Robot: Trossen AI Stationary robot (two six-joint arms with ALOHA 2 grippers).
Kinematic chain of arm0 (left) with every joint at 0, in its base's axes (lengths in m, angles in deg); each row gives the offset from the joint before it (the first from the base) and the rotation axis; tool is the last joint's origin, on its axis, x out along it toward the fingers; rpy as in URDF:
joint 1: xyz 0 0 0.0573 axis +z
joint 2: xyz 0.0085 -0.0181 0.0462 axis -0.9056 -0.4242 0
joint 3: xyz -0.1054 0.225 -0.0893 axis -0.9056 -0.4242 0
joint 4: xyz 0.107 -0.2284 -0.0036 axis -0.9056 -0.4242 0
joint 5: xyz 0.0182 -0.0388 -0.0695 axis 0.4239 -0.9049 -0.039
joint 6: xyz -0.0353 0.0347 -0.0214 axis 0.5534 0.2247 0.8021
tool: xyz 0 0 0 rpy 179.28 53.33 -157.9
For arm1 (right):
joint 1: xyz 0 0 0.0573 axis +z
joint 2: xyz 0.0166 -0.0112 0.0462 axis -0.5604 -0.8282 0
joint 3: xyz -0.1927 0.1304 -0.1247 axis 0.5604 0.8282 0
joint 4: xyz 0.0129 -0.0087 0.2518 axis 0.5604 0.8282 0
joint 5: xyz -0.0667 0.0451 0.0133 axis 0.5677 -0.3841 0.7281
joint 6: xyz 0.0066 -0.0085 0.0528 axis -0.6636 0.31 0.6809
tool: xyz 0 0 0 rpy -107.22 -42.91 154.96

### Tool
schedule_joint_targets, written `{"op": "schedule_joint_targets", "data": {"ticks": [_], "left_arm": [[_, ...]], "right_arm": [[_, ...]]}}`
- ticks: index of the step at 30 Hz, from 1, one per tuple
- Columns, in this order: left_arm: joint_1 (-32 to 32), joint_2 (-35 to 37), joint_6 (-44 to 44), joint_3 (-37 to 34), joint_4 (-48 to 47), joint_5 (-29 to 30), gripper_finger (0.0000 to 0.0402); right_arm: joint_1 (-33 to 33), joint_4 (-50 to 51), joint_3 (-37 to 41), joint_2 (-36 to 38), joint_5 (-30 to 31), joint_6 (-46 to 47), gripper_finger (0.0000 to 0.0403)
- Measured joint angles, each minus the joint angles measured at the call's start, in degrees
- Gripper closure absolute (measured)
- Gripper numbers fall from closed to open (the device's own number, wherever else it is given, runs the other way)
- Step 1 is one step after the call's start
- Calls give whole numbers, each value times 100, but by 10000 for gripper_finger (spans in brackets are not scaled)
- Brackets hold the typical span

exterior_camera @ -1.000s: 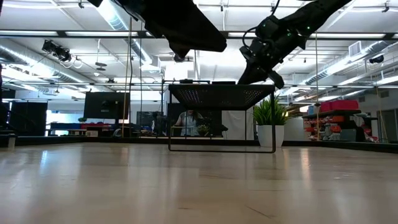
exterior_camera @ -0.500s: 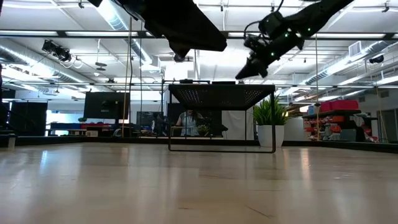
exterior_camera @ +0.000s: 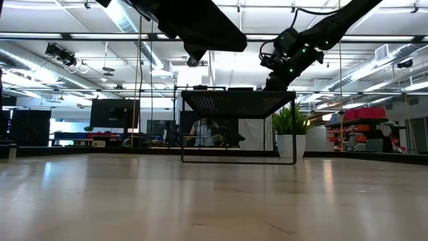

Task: Pick & Place Mini shaped plates
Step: Stack the black drop-shaped plate on top of the black drop-shaped plate on the shelf

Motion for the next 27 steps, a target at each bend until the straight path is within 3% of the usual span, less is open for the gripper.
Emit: {"op": "schedule_joint_targets", "data": {"ticks": [7,15,27], "left_arm": [[0,0,-4,0,0,0,346],[0,0,-13,0,-2,-2,346],[0,0,-11,0,-2,0,346]], "right_arm": [[2,-13,0,170,-135,108,400],[-109,-185,0,-34,116,1076,401],[-106,38,0,-90,-238,974,401]]}}
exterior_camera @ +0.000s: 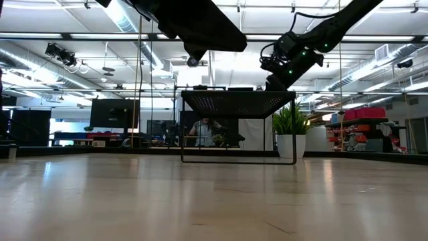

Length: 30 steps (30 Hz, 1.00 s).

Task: Pick & Place Mini shaped plates
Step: Stack the black drop-shaped plate on top of the black drop-shaped plate on the shelf, then return to Home Position

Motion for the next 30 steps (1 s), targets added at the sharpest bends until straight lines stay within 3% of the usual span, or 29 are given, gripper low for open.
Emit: {"op": "schedule_joint_targets", "data": {"ticks": [8,14,20,30], "left_arm": [[0,0,8,0,-2,0,346],[0,0,7,0,-2,0,346],[0,0,73,0,-4,0,346],[0,0,275,0,-9,0,346]], "right_arm": [[2,23,0,59,153,-73,401],[146,175,0,743,245,207,401],[877,651,278,2176,-167,1146,401],[3422,621,2493,5397,-321,2695,401]]}}
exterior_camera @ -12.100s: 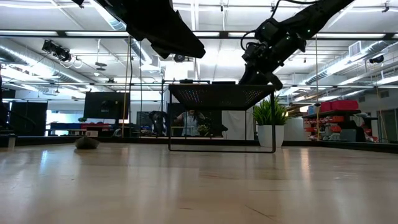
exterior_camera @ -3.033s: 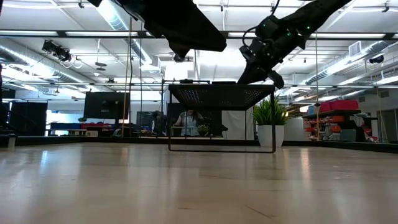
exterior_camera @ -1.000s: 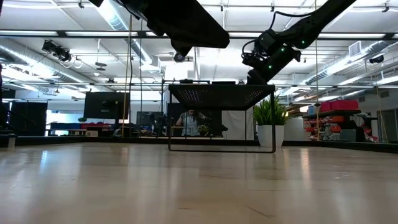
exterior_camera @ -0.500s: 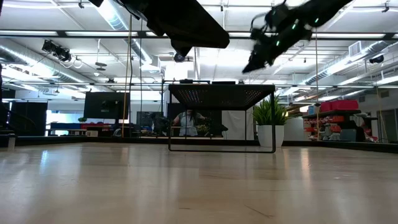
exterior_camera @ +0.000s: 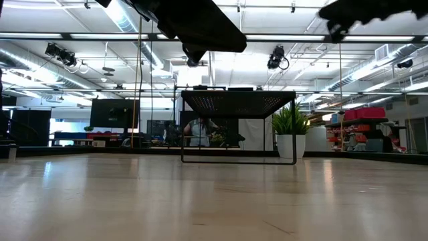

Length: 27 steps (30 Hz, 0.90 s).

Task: Pick & Place Mini shaped plates
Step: Return to Home Position

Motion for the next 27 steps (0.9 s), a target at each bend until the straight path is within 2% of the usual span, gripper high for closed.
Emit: {"op": "schedule_joint_targets", "data": {"ticks": [3,6,11,15,19,22,25,27], "left_arm": [[0,0,2,0,2,25,346],[-2,0,29,0,0,227,346],[1,0,97,-2,1,303,346],[11,0,265,0,2,523,346],[34,0,618,-1,5,971,346],[44,0,1038,-2,13,1505,346],[40,1,1447,-2,7,2179,346],[33,37,1547,-2,-22,2377,348]], "right_arm": [[363,-370,841,943,-30,216,401],[438,-857,1612,1895,2,686,401],[438,-1096,2332,2907,-150,1080,401],[438,-1286,2755,3218,-101,1151,401],[497,-2204,3307,3302,-73,1325,401],[617,-2896,3666,3308,379,1500,402],[797,-2628,3706,3298,733,1383,402],[929,-2527,3700,3306,894,1267,402]]}}
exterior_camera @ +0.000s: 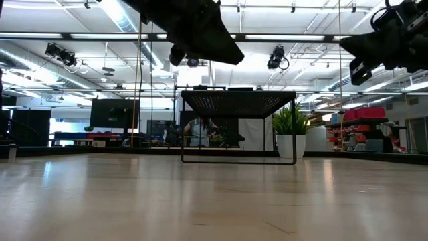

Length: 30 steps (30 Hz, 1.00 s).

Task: Pick & Place Mini shaped plates
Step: Return to Home Position

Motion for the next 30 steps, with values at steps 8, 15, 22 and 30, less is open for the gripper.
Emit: {"op": "schedule_joint_targets", "data": {"ticks": [8,15,22,30], "left_arm": [[46,782,-175,-505,-378,432,390],[470,2598,-288,-2442,549,-231,392],[1167,4615,-785,-4084,1058,-1249,397],[1766,6696,-1133,-5482,1833,-2069,398]], "right_arm": [[450,702,-5,-4,1202,-243,403],[552,802,-7,-24,1104,-305,388],[552,794,-7,-39,1103,-288,373],[550,786,-7,-39,1103,-288,371]]}}
